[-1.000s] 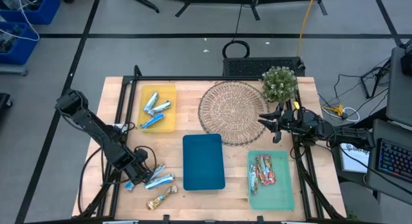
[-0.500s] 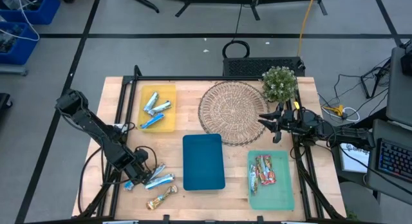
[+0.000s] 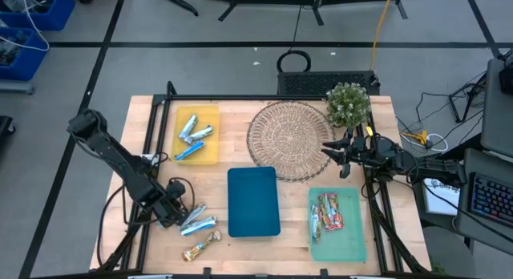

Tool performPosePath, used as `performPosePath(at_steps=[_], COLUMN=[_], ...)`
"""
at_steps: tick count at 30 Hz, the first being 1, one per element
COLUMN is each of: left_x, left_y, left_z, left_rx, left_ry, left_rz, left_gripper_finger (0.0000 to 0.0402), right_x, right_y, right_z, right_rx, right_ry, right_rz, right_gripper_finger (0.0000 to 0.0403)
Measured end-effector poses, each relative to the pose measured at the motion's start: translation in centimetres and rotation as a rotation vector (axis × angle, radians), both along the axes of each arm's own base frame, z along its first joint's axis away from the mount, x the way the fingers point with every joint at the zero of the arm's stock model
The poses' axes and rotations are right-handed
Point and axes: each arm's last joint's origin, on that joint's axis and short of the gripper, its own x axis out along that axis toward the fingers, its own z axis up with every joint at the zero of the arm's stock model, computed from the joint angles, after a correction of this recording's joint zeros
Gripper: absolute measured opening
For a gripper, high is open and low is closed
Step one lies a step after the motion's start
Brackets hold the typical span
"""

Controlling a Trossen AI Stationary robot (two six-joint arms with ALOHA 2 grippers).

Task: Pick and place Granola Bars by type
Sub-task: Put the yellow granola bar into the blue bin

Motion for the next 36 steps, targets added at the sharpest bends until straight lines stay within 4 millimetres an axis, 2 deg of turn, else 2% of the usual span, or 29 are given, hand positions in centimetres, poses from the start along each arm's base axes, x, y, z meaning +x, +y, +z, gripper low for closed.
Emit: performPosePath(at_steps=[10, 18, 23, 27, 36], left_x=[-0.3, -0.3, -0.6, -1.2, -2.4], left_y=[1.7, 3.0, 4.0, 4.9, 7.6], left_z=[2.0, 4.2, 5.6, 6.8, 8.8], left_rx=[0.214, 0.506, 0.743, 0.878, 0.999], left_ry=[-0.280, -0.580, -0.710, -0.780, -0.806], left_rz=[-0.094, -0.210, -0.261, -0.260, -0.221], left_gripper_finger=[0.0006, 0.0006, 0.0006, 0.0006, 0.0006], right_x=[0.0, 0.0, 0.0, 0.0, 0.0], right_y=[0.0, 0.0, 0.0, 0.0, 0.0], right_z=[0.0, 0.0, 0.0, 0.0, 0.0], right_rx=[0.000, 0.000, 0.000, 0.000, 0.000], right_ry=[0.000, 0.000, 0.000, 0.000, 0.000], right_rz=[0.000, 0.000, 0.000, 0.000, 0.000], right_gripper_finger=[0.0100, 0.0100, 0.0100, 0.0100, 0.0100])
